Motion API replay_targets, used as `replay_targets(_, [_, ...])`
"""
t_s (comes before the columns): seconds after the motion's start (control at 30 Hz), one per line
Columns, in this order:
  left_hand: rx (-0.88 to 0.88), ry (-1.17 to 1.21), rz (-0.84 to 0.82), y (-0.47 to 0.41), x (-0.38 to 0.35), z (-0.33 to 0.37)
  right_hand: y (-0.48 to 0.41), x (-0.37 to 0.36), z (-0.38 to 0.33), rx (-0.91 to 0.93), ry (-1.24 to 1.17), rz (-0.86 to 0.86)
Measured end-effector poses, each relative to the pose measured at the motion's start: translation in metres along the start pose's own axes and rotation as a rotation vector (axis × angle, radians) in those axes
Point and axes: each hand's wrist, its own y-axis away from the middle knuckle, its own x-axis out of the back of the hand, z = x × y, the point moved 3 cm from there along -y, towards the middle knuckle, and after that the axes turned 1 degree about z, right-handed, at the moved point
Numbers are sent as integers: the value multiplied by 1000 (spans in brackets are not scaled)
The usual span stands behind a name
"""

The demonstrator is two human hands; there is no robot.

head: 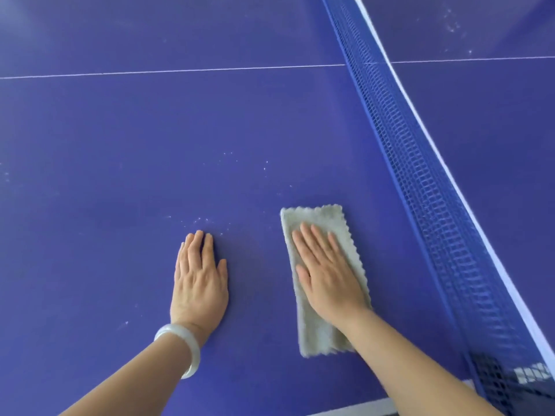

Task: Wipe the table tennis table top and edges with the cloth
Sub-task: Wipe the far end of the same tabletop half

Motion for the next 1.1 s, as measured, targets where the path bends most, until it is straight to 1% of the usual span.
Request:
replay_targets(0.03, [5,2,7,0,0,-1,14,1,16,39,23,-20])
replay_targets(0.07, [9,-2,17,-1,0,-1,21,5,41,-21,38,-14])
replay_targets(0.13, [22,-24,24,-1,0,1,17,16,102,-298,72,31])
replay_targets(0.2, [33,-44,19,0,0,2,-10,25,139,-555,57,55])
replay_targets(0.23, [35,-51,18,0,-1,1,-28,27,140,-626,28,62])
replay_targets(0.27, [34,-60,19,0,-2,0,-45,27,127,-650,-7,71])
replay_targets(0.3, [32,-69,19,0,-2,0,-58,26,107,-621,-39,77])
replay_targets(0.33, [35,-75,17,0,-2,-1,-64,22,81,-547,-70,79])
replay_targets(0.4, [35,-83,9,0,-1,0,-50,11,14,-330,-67,57])
replay_targets(0.47, [33,-84,8,-1,0,0,-8,-3,-47,-104,-21,22])
replay_targets(0.53, [37,-83,7,0,3,0,25,-12,-74,66,5,-45])
replay_targets(0.6, [35,-83,4,0,5,2,18,-15,-65,160,23,-55])
replay_targets(0.67, [35,-81,-1,0,5,2,-17,-10,-49,146,40,-35])
replay_targets(0.7, [39,-82,2,0,5,1,-40,-9,-40,103,60,-23])
replay_targets(0.8, [44,-91,10,0,5,2,-115,-3,-10,-121,77,-12])
replay_targets(0.87, [43,-89,3,0,5,2,-142,3,-4,-216,29,-9])
replay_targets(0.9, [42,-87,0,0,5,2,-141,4,-10,-221,-1,3])
replay_targets(0.93, [41,-86,1,0,6,2,-131,3,-21,-179,-12,28])
replay_targets(0.97, [40,-88,6,0,6,3,-110,0,-35,-86,-27,45])
replay_targets(1.03, [36,-94,-1,0,8,3,-55,-7,-56,225,-57,-8])
replay_targets(1.07, [35,-92,-10,0,8,3,-39,-7,-52,379,-64,-50])
replay_targets(1.1, [36,-89,-13,0,8,3,-40,-3,-37,489,-67,-73])
